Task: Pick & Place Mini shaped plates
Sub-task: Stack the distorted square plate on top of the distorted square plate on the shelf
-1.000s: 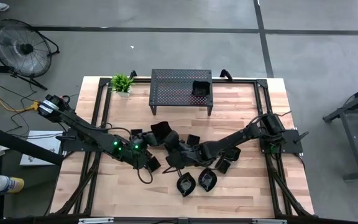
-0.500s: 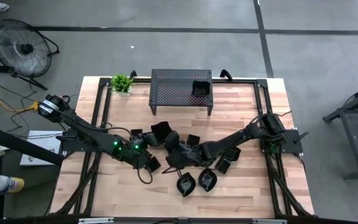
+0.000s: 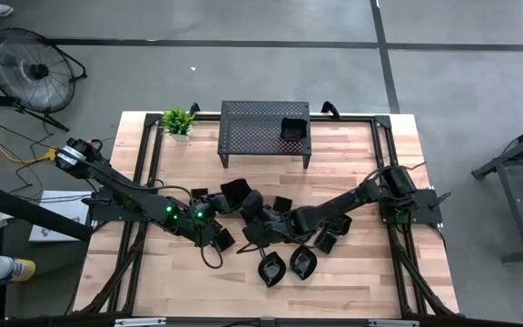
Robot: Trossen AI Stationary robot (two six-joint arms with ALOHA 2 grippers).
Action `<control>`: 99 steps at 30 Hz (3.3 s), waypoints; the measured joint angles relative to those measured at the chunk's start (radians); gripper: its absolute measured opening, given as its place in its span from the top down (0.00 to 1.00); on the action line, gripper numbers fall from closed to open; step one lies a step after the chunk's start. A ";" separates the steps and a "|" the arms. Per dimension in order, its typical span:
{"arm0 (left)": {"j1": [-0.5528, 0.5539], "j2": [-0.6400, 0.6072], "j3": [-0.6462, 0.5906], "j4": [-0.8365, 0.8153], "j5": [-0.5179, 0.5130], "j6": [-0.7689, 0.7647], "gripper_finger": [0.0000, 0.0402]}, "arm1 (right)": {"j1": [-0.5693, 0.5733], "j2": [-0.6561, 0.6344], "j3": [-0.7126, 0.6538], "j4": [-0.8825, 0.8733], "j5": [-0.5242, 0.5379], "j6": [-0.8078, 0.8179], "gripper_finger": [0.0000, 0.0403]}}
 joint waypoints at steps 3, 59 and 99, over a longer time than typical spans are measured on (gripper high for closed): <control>0.000 0.000 0.000 0.000 0.003 0.000 0.99 | 0.000 0.000 0.000 -0.006 0.006 0.019 1.00; 0.000 -0.392 -0.192 -0.269 0.086 -0.906 0.53 | -0.234 -0.456 0.006 -0.546 -0.169 0.460 1.00; 0.000 -0.464 -0.338 -0.052 0.159 -0.954 0.53 | -0.575 -0.461 0.006 -0.676 -0.573 0.468 1.00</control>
